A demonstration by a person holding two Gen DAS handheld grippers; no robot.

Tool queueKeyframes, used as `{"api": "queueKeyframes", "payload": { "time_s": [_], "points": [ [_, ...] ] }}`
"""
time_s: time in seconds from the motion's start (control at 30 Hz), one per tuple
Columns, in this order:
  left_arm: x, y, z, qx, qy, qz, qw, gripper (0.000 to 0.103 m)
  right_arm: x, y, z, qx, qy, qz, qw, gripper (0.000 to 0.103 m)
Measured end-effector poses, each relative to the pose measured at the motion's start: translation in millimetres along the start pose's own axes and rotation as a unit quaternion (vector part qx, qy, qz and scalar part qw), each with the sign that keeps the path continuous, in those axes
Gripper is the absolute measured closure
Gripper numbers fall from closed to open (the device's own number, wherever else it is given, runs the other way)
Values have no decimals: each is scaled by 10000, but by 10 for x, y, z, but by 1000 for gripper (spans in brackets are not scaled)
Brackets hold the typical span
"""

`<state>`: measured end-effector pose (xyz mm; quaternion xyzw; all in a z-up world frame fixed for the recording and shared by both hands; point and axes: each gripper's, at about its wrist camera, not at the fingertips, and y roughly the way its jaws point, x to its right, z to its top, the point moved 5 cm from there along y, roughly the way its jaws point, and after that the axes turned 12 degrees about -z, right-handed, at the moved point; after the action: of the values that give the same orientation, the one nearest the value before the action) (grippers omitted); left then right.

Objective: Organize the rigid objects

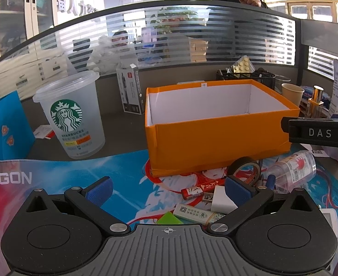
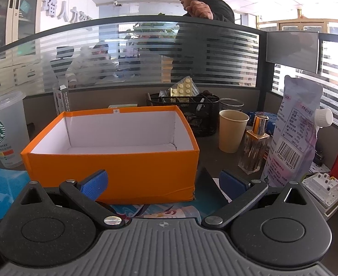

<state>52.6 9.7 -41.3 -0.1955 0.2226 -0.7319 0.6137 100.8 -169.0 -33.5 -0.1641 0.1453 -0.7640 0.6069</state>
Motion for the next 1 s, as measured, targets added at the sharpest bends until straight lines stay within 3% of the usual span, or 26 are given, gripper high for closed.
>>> {"api": "queueKeyframes", "payload": {
  "time_s": [1.0],
  "points": [
    [15, -74, -98, 1, 15, -29, 10000, 0, -57, -24, -10, 14, -39, 53, 10000, 0]
  ]
}}
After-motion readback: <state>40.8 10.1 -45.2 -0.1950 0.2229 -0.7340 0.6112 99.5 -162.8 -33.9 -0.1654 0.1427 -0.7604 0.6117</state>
